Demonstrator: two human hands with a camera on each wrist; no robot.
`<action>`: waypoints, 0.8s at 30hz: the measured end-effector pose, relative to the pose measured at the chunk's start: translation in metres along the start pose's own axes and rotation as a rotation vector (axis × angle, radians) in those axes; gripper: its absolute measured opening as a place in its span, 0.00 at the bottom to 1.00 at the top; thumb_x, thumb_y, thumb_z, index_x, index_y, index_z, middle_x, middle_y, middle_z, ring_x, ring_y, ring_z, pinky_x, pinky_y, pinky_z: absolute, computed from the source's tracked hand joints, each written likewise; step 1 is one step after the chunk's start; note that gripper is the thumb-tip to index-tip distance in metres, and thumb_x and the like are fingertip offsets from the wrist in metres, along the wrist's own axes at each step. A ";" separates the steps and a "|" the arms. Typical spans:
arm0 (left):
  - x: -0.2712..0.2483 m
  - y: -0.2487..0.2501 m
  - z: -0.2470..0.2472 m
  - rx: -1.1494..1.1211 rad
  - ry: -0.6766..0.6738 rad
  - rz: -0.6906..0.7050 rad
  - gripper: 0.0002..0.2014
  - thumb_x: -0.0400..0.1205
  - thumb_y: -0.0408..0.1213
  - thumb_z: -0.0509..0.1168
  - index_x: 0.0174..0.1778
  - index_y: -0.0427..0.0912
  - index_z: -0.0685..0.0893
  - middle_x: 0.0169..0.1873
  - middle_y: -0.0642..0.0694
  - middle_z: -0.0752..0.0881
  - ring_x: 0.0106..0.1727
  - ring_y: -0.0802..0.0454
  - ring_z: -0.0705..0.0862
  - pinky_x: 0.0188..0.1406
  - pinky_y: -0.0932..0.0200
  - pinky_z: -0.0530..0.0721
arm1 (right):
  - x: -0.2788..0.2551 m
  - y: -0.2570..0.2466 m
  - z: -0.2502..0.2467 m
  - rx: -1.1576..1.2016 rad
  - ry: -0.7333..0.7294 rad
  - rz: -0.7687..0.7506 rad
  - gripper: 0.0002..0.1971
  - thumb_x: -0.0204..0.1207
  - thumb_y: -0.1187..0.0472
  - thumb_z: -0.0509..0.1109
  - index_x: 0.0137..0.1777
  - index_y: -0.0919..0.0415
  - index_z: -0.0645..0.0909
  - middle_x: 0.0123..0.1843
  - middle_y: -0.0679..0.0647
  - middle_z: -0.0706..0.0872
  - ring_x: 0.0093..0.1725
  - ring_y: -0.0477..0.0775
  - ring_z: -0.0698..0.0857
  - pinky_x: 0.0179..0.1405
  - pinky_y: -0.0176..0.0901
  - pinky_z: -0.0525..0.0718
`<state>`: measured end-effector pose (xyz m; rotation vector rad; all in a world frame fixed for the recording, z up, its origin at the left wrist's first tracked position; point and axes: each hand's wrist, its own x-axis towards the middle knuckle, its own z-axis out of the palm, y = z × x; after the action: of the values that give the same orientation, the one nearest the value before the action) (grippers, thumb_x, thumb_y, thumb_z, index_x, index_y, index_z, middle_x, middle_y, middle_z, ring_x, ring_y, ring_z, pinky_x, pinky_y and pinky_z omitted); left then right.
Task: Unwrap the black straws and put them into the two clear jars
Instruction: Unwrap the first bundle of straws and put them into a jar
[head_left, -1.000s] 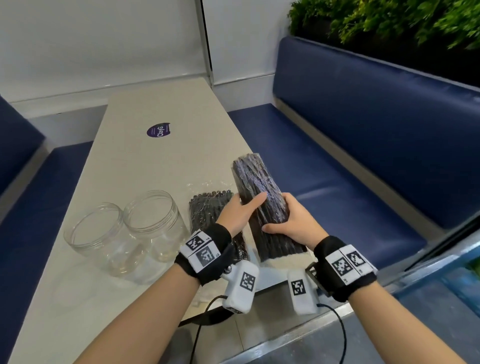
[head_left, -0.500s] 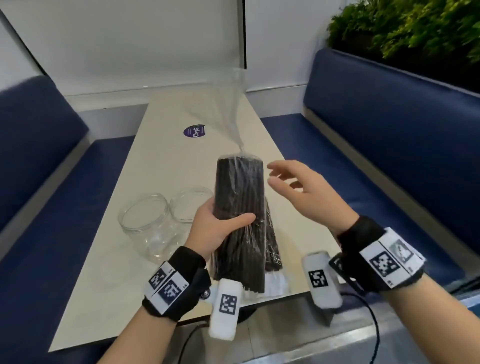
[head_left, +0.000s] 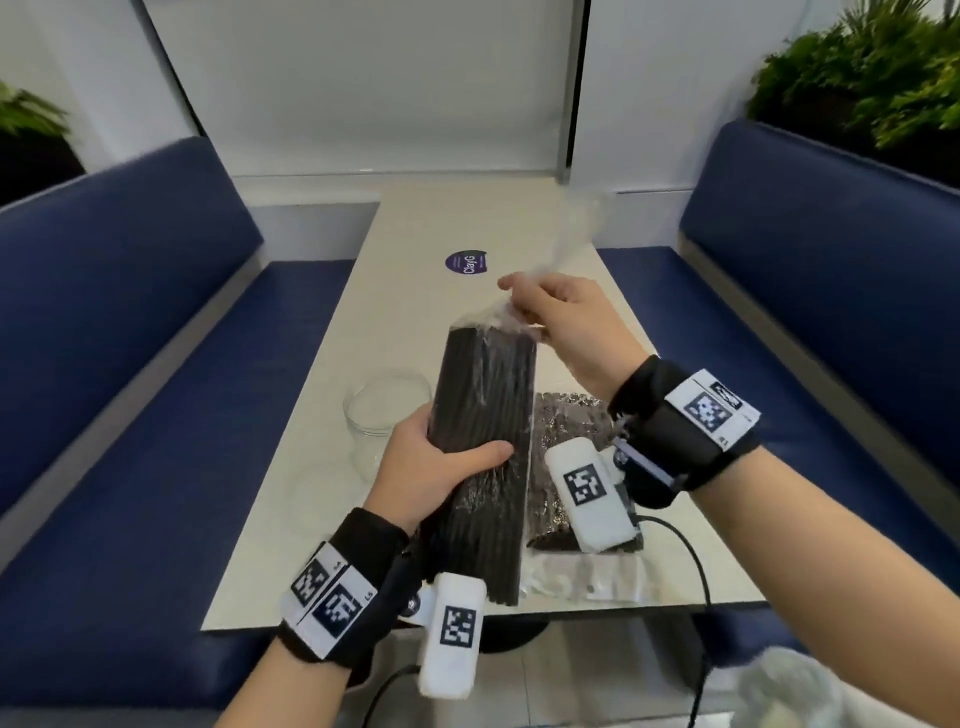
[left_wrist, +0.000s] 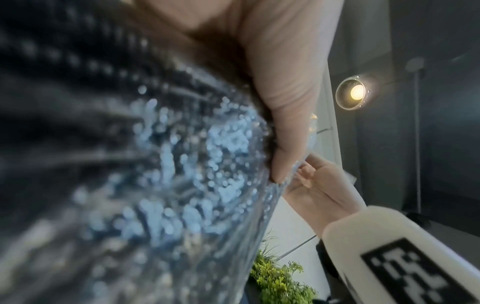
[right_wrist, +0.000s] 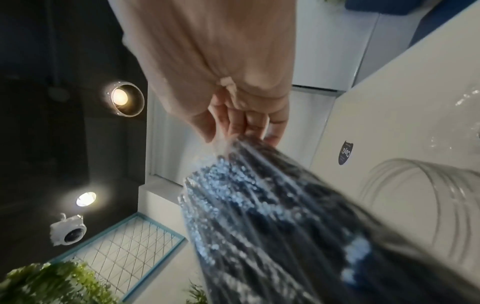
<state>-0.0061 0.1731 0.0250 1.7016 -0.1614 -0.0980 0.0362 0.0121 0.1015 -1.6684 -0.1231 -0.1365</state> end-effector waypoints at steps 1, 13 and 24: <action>-0.001 0.000 -0.004 -0.004 0.011 0.000 0.17 0.65 0.33 0.80 0.45 0.50 0.83 0.45 0.53 0.89 0.46 0.57 0.88 0.41 0.67 0.85 | -0.001 0.002 0.005 -0.012 -0.027 0.003 0.07 0.80 0.59 0.64 0.47 0.62 0.81 0.34 0.50 0.79 0.35 0.42 0.80 0.39 0.33 0.78; -0.010 -0.007 -0.030 0.038 0.012 -0.025 0.17 0.66 0.33 0.80 0.45 0.52 0.82 0.47 0.51 0.89 0.50 0.55 0.87 0.45 0.62 0.84 | -0.002 0.007 0.026 0.046 -0.090 -0.002 0.04 0.72 0.66 0.72 0.37 0.61 0.80 0.42 0.50 0.82 0.33 0.36 0.81 0.35 0.25 0.79; -0.011 -0.007 -0.033 0.029 -0.020 -0.054 0.20 0.63 0.36 0.82 0.46 0.52 0.83 0.46 0.51 0.89 0.49 0.55 0.88 0.43 0.63 0.84 | 0.000 0.013 0.035 0.193 -0.053 0.062 0.04 0.71 0.66 0.72 0.37 0.62 0.80 0.35 0.52 0.82 0.32 0.42 0.82 0.37 0.30 0.80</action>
<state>-0.0113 0.2077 0.0219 1.7346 -0.1326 -0.1535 0.0388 0.0460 0.0848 -1.4825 -0.1208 -0.0319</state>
